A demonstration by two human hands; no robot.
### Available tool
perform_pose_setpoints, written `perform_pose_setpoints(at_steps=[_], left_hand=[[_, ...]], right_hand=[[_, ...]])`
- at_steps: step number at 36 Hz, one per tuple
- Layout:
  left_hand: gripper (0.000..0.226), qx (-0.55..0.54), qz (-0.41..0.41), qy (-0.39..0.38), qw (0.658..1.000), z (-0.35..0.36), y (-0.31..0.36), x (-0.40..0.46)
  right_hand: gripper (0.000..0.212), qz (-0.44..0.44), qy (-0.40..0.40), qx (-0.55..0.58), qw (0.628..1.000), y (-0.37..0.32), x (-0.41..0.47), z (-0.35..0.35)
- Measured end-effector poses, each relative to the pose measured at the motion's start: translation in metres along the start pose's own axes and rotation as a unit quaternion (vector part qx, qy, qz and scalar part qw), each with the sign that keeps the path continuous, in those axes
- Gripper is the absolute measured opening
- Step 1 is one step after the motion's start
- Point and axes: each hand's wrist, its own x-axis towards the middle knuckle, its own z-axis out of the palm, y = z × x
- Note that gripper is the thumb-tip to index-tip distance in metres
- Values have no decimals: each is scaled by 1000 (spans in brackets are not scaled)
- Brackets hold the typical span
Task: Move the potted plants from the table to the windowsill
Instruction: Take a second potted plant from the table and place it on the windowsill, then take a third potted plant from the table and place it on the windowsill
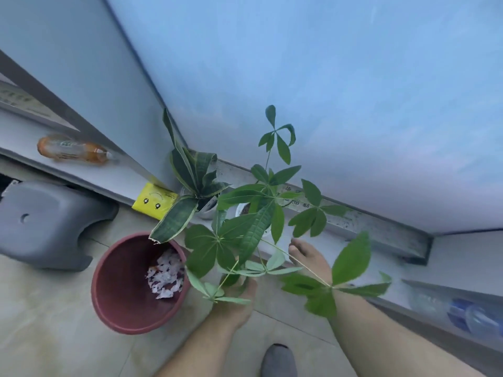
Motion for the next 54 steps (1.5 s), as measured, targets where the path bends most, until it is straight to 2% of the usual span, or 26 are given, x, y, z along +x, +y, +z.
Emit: perform_pose_setpoints(at_steps=[1, 2, 3, 5, 7, 10, 16, 21, 27, 32, 39, 46, 48, 49, 51, 54], left_hand=[[12, 27, 18, -31, 999, 46, -5, -16], [17, 32, 1, -25, 999, 58, 2, -39], [27, 44, 12, -32, 998, 59, -8, -50], [49, -22, -4, -30, 999, 68, -10, -86], [61, -32, -11, -45, 998, 61, -8, -121], [60, -45, 17, -68, 997, 43, 22, -205], [53, -25, 97, -98, 990, -7, 86, -342], [54, 39, 212, -117, 969, -51, 120, -426], [60, 120, 333, -173, 919, -62, 149, -513], [57, 146, 404, -254, 867, -22, 154, -595], [53, 180, 470, -377, 778, 68, 103, -714], [54, 261, 492, -518, 649, 147, -16, -841], [55, 289, 491, -553, 608, 167, -68, -879], [55, 296, 490, -561, 598, 170, -80, -889], [54, 314, 483, -590, 566, 184, -137, -927], [51, 334, 461, -625, 535, 197, -223, -978]], right_hand=[[32, -2, -1, 22, 1000, -3, -14, -2], [30, -10, -17, -6, 1000, -4, -44, -6], [27, -6, -26, -38, 999, -5, -67, -9], [33, -24, -14, -94, 995, -1, -121, -21], [40, -22, 14, -103, 994, 0, -165, -32], [45, -24, 16, -84, 996, -18, -246, -49], [49, -97, 18, -65, 993, -65, -398, -78], [53, -160, 80, -28, 984, -78, -518, -94], [52, -189, 192, 127, 955, -35, -626, -111], [55, -211, 270, 301, 890, 23, -717, -132], [48, -246, 396, 412, 783, 123, -820, -167], [40, -223, 525, 508, 646, 271, -940, -168], [33, -214, 555, 531, 604, 330, -980, -157], [29, -209, 562, 536, 594, 345, -989, -154], [35, -194, 591, 555, 553, 403, -1026, -139], [47, -172, 620, 579, 500, 492, -1072, -116]])
